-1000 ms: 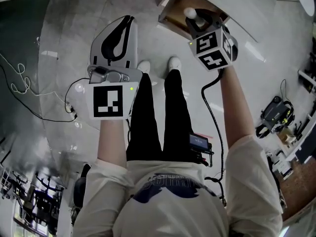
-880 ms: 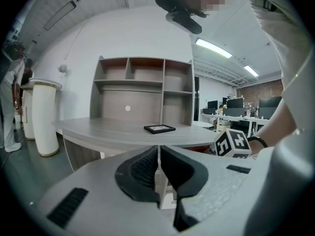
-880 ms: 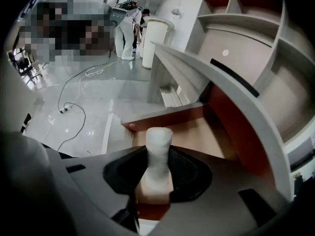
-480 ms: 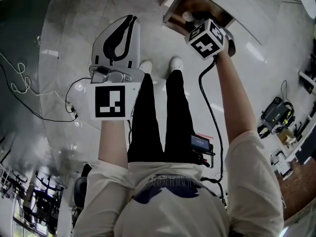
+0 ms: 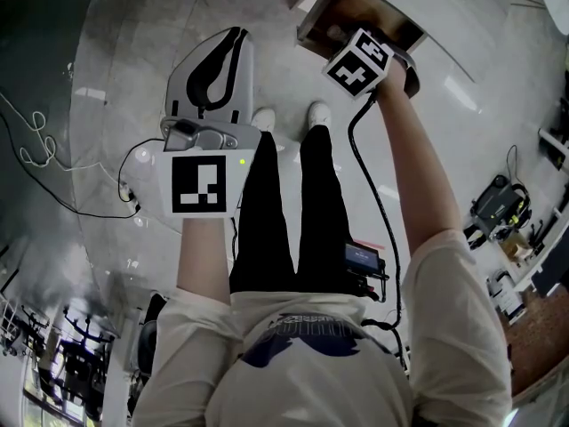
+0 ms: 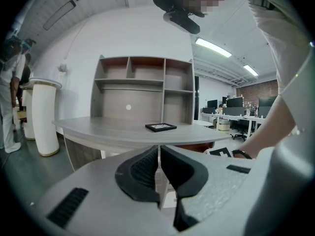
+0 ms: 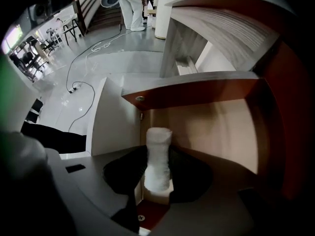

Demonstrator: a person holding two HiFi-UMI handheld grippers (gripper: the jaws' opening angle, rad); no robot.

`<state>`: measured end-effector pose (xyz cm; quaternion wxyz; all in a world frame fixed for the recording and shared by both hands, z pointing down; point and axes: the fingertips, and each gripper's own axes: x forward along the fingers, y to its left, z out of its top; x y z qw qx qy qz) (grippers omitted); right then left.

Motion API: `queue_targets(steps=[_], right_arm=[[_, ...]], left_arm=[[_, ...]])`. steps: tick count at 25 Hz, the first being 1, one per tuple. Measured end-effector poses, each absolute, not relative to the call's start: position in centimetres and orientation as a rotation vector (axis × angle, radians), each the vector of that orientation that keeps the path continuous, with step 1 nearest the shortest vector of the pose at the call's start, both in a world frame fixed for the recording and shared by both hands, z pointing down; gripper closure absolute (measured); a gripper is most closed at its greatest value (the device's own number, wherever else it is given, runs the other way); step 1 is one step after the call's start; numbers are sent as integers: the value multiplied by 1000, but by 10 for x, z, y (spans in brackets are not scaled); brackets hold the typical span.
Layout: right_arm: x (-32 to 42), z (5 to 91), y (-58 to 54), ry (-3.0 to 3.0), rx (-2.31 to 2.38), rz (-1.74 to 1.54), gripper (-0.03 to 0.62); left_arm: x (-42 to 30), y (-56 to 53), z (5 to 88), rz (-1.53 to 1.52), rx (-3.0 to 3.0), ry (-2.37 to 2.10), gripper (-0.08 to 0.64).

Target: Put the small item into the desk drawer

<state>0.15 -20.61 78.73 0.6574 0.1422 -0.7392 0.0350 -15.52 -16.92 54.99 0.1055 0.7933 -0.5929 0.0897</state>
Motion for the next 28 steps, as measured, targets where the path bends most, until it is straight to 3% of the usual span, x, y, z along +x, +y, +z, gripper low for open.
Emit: queue_targets(steps=[28], right_arm=[[16, 778, -193, -1764, 349, 410, 410]], left_arm=[[-151, -174, 544, 292, 2332, -1737, 548]])
